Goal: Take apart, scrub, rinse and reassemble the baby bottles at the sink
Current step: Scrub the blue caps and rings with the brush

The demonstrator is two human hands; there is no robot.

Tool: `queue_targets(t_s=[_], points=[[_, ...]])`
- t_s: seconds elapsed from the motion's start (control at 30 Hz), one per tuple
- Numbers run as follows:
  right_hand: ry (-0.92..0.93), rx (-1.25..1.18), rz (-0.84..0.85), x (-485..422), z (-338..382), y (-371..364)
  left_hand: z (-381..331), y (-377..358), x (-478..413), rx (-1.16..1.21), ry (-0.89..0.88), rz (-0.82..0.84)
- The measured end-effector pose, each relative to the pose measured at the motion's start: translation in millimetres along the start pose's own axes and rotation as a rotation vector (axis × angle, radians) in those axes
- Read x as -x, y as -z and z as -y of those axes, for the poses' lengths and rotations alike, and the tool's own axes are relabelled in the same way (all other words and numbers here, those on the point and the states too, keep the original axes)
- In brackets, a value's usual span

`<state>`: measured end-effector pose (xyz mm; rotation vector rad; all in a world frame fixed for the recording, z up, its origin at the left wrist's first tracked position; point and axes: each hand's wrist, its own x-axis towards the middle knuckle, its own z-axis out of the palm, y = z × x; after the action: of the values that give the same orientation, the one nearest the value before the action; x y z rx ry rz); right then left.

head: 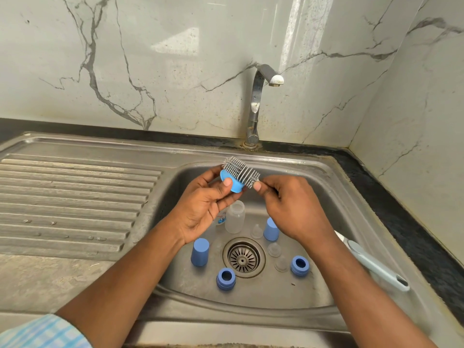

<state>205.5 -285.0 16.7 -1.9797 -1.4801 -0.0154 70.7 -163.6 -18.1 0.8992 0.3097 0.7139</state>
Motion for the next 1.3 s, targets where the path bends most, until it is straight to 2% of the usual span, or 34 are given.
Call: queue_targets(t_s=[0.23, 0.33, 0.5, 0.77, 0.97, 1.17, 1.3], points=[[-0.171, 0.117, -0.028, -7, -27, 5, 8, -3, -1, -0.116, 0.049, -0.011], [-0.239, 0.133, 0.017, -9, -36, 8, 14, 0, -1, -0.309, 0.057, -0.021], [-0.350, 0.149, 0.062, -12, -53, 5, 27, 2, -3, -0.760, 0.039, 0.001], [-0.494, 0.155, 0.056, -14, -75, -2, 56, -18, -35, -1.095, -0.026, -0.015], [-0.560, 0.142, 0.008, -15, -85, -2, 107, -37, -64, -1.416, 0.016, 0.235], [-0.589, 0.098, -0.013, -17, -95, -8, 145, -46, -83, -1.571, 0.104, 0.345], [-0.602, 0.081, 0.010, -18, -99, -12, 165, -47, -93, -1.726, 0.147, 0.358]])
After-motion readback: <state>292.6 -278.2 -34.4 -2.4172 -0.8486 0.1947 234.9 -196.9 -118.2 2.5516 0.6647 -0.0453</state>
